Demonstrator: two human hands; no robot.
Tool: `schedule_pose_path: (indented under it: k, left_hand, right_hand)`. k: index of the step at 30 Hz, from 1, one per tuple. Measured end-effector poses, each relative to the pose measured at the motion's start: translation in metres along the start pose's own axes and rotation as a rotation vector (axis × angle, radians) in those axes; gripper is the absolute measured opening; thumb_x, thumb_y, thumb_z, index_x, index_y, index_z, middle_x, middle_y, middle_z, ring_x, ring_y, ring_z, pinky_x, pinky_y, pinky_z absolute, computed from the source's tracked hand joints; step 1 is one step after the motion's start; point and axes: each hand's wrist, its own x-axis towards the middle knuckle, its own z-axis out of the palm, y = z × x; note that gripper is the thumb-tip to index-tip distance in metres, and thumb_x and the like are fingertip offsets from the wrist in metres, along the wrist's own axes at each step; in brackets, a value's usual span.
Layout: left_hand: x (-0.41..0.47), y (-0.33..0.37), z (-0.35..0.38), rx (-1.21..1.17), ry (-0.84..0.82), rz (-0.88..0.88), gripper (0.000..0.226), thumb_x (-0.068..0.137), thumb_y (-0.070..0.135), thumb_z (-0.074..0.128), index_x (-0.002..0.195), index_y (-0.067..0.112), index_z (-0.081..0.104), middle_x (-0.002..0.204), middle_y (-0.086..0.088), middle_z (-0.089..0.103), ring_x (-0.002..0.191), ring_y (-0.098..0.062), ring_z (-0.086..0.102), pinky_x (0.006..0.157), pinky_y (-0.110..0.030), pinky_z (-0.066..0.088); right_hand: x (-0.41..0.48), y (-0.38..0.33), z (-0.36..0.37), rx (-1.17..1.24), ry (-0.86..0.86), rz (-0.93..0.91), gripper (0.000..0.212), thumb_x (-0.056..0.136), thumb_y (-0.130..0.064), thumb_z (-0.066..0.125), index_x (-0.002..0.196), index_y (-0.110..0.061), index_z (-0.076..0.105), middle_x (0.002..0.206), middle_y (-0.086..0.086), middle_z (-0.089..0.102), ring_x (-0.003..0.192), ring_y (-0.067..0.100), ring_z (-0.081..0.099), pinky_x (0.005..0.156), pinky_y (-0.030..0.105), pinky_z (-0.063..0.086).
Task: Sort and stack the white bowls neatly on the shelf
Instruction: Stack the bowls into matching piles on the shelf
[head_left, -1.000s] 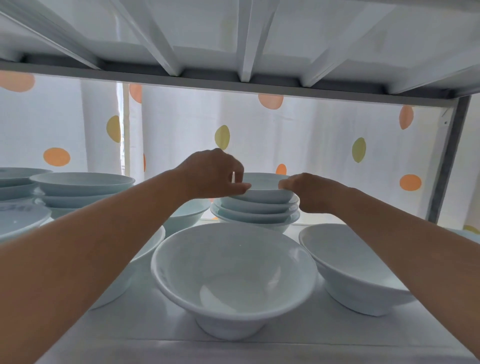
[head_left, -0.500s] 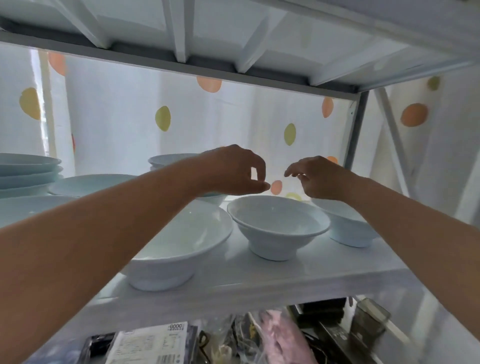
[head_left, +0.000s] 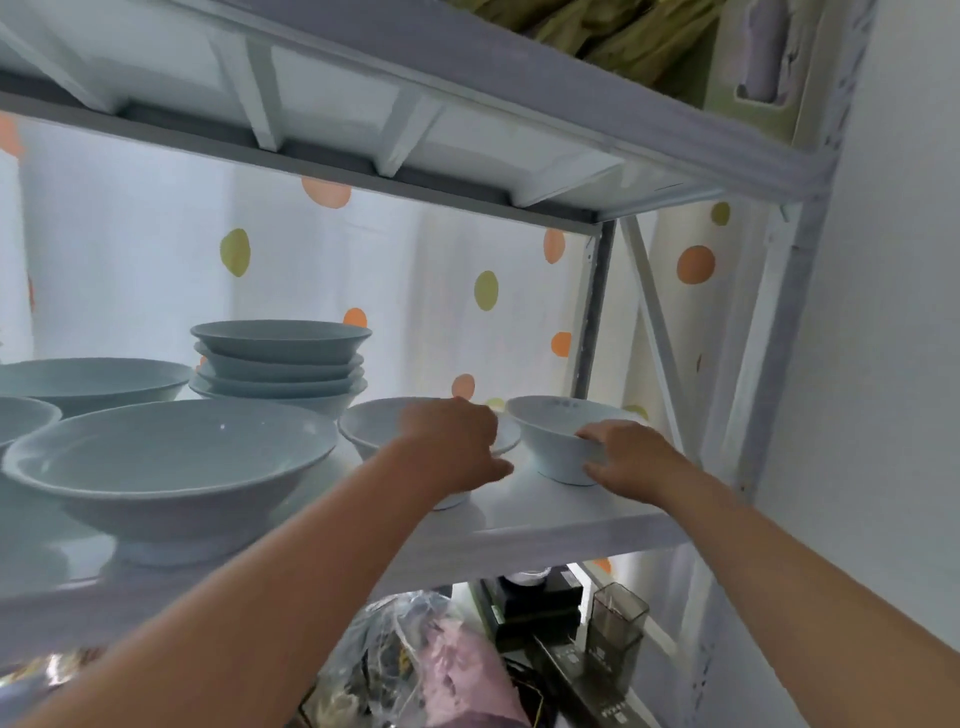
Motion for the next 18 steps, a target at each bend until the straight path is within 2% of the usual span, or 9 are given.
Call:
schedule_pose_path:
  k: [7,11,14,16,18]
  left_hand:
    - [0.011,0.031,0.047,0.102,0.305,-0.192,0.031,0.090,0.047,0.047,0.113,0.029,0.056,0.111,0.003,0.065,0.107,-0.022,0.056,0.087,-0.035,0.034]
    - [0.011,0.035,0.069,0.016,0.518,-0.282,0.016,0.073,0.039,0.068,0.085,0.027,0.066,0.076,0.005,0.068,0.079,-0.025,0.061,0.076,-0.038,0.037]
    - [0.011,0.032,0.082,-0.006,0.636,-0.325,0.009,0.068,0.034,0.069,0.071,0.026,0.064,0.061,0.007,0.062,0.065,-0.022,0.059,0.070,-0.034,0.030]
    - [0.010,0.031,0.088,0.001,0.710,-0.301,0.005,0.069,0.031,0.064,0.069,0.026,0.064,0.061,0.008,0.060,0.063,-0.021,0.057,0.069,-0.032,0.027]
    - [0.010,0.029,0.091,0.006,0.762,-0.270,0.004,0.069,0.029,0.063,0.069,0.025,0.064,0.063,0.010,0.059,0.064,-0.020,0.056,0.069,-0.031,0.026]
  right_hand:
    - [0.020,0.016,0.033,0.206,0.288,-0.125,0.023,0.089,-0.025,0.055,0.108,-0.017,0.065,0.107,0.008,0.070,0.101,0.030,0.060,0.089,0.033,0.039]
    - [0.028,0.022,0.050,0.190,0.425,-0.160,0.017,0.084,-0.023,0.059,0.096,-0.017,0.069,0.094,0.007,0.073,0.092,0.029,0.064,0.081,0.033,0.039]
    - [0.033,0.020,0.056,0.177,0.464,-0.138,0.003,0.073,-0.015,0.070,0.075,-0.014,0.070,0.073,0.008,0.072,0.072,0.031,0.066,0.066,0.032,0.039]
    - [0.034,0.017,0.060,0.185,0.509,-0.142,0.017,0.056,-0.006,0.081,0.061,-0.014,0.067,0.057,0.005,0.066,0.056,0.029,0.063,0.058,0.029,0.033]
    - [0.034,0.015,0.064,0.197,0.588,-0.148,0.028,0.047,0.002,0.082,0.056,-0.015,0.063,0.053,0.002,0.061,0.051,0.028,0.060,0.059,0.027,0.027]
